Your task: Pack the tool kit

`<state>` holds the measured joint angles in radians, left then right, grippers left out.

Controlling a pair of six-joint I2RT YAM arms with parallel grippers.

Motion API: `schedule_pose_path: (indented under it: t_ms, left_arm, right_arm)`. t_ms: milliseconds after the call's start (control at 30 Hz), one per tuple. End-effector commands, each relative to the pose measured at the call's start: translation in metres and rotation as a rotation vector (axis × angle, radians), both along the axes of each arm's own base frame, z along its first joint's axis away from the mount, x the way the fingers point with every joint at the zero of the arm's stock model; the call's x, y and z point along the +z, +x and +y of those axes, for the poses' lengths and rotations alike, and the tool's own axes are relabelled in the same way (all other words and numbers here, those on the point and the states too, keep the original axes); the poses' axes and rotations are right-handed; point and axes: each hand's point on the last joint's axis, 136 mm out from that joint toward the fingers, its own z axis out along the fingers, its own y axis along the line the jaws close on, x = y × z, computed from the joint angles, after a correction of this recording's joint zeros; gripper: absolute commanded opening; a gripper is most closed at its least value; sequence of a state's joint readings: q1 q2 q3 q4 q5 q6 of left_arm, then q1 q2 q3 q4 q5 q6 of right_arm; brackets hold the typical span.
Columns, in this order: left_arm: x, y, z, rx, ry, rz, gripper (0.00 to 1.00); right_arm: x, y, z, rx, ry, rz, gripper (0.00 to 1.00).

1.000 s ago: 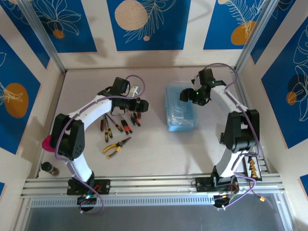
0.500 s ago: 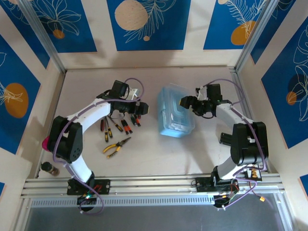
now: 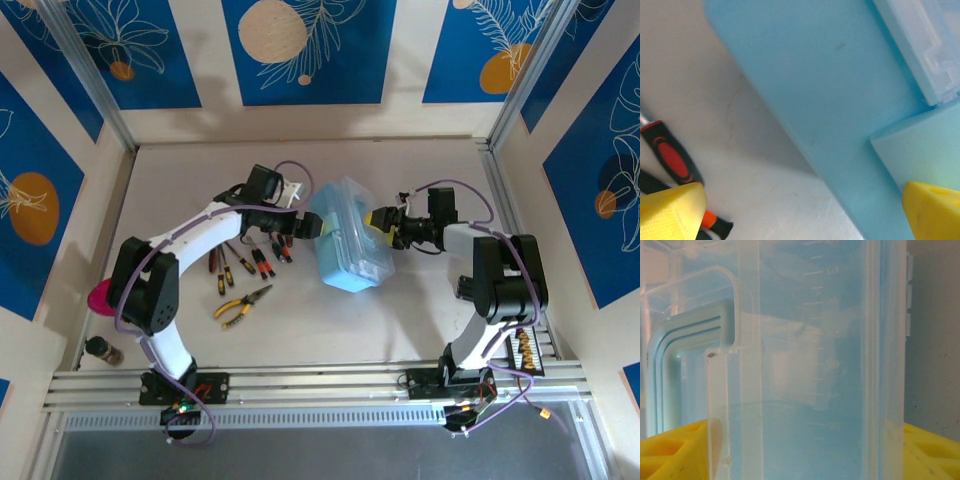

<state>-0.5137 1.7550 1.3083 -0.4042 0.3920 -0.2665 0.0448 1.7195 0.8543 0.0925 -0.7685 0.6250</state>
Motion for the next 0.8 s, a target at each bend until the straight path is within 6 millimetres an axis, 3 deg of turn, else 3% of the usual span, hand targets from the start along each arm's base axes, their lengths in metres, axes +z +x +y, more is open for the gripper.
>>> schedule_pose_path:
  t_ms: [0,233,533,767]
  left_arm:
    - [-0.003,-0.003,-0.015,-0.020,-0.009,0.035,1.00]
    - [-0.005,-0.001,-0.026,-0.036,0.004,0.045,1.00]
    - [-0.002,0.002,-0.035,-0.049,0.015,0.044,1.00]
    - [-0.003,0.003,-0.042,-0.062,0.023,0.051,1.00]
  right_arm:
    - [-0.065,-0.023,-0.013,-0.062,-0.096,0.227,0.54]
    - [-0.072,-0.021,-0.021,-0.079,-0.108,0.243,0.58]
    - [-0.078,-0.019,-0.024,-0.094,-0.114,0.267,0.74]
    - [-0.077,-0.016,-0.025,-0.097,-0.118,0.268,0.80]
